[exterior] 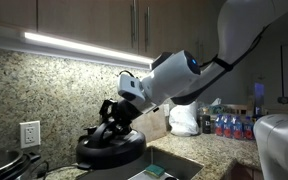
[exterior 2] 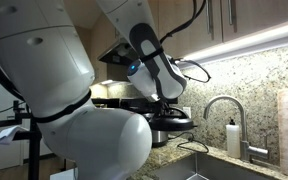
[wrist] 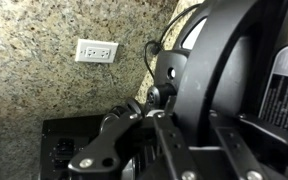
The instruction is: Put the black lid on the rice cooker.
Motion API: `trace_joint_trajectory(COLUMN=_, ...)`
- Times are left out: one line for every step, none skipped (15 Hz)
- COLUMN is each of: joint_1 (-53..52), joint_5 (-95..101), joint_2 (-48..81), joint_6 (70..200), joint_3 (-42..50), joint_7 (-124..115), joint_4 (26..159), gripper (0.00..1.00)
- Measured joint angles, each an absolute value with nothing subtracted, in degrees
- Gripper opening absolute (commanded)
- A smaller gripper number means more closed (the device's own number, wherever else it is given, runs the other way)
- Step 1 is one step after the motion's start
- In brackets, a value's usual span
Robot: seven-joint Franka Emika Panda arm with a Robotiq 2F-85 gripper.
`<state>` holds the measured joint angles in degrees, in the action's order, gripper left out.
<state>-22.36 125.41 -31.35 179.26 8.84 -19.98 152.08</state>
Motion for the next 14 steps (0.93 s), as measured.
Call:
trace_joint_trajectory(joint_1=-22.76, joint_5=125.42, joint_2=-30.9, joint_6=179.38, joint_3=9.13, joint_7=-19.98, joint_4=152.3, gripper=0.02)
trace_joint_trajectory(joint_1=-23.18, joint_5=125.42, joint_2=-30.31, joint_6=179.53, joint_3=9.16, joint_7=-19.97, joint_4=152.27, gripper=0.02)
trace_joint_trajectory(joint_1=-23.7, joint_5=125.41, joint_2=-29.64, joint_6=179.89, joint_3=8.97, joint_7=-19.77, joint_4=151.96, gripper=0.02)
trace_joint_trajectory(joint_1=-24.18, joint_5=125.38, joint_2=-28.88, joint_6=180.43, joint_3=8.4, joint_7=-19.64, joint_4=151.23, gripper=0.02)
trace_joint_trajectory(joint_1=-24.54, joint_5=125.25, joint_2=-27.94, joint_6=180.95, joint_3=7.45, joint_7=-19.44, joint_4=150.07, gripper=0.02)
trace_joint_trajectory(joint_1=-24.88, joint_5=125.13, joint_2=-26.84, joint_6=181.4, joint_3=6.26, joint_7=-19.25, joint_4=148.56, gripper=0.02)
trace_joint_trajectory(joint_1=-25.09, joint_5=124.91, joint_2=-25.56, joint_6=181.72, joint_3=4.73, joint_7=-18.97, joint_4=146.73, gripper=0.02)
trace_joint_trajectory(joint_1=-25.1, joint_5=124.41, joint_2=-24.16, joint_6=181.99, joint_3=2.98, joint_7=-18.33, joint_4=144.65, gripper=0.02)
trace_joint_trajectory(joint_1=-25.03, joint_5=123.78, joint_2=-22.67, joint_6=182.22, joint_3=1.18, joint_7=-17.46, joint_4=142.4, gripper=0.02)
trace_joint_trajectory(joint_1=-24.88, joint_5=122.92, joint_2=-21.06, joint_6=182.29, joint_3=-0.61, joint_7=-16.35, joint_4=139.97, gripper=0.02)
trace_joint_trajectory(joint_1=-24.91, joint_5=122.53, joint_2=-19.28, joint_6=182.29, joint_3=-1.99, joint_7=-15.5, joint_4=137.35, gripper=0.02)
trace_joint_trajectory(joint_1=-24.99, joint_5=122.4, joint_2=-17.25, joint_6=182.29, joint_3=-3.0, joint_7=-14.93, joint_4=134.51, gripper=0.02)
trace_joint_trajectory(joint_1=-25.0, joint_5=122.21, joint_2=-15.01, joint_6=182.29, joint_3=-3.78, joint_7=-14.31, joint_4=131.49, gripper=0.02)
trace_joint_trajectory(joint_1=-25.0, joint_5=121.85, joint_2=-12.58, joint_6=182.33, joint_3=-4.33, joint_7=-13.51, joint_4=128.33, gripper=0.02)
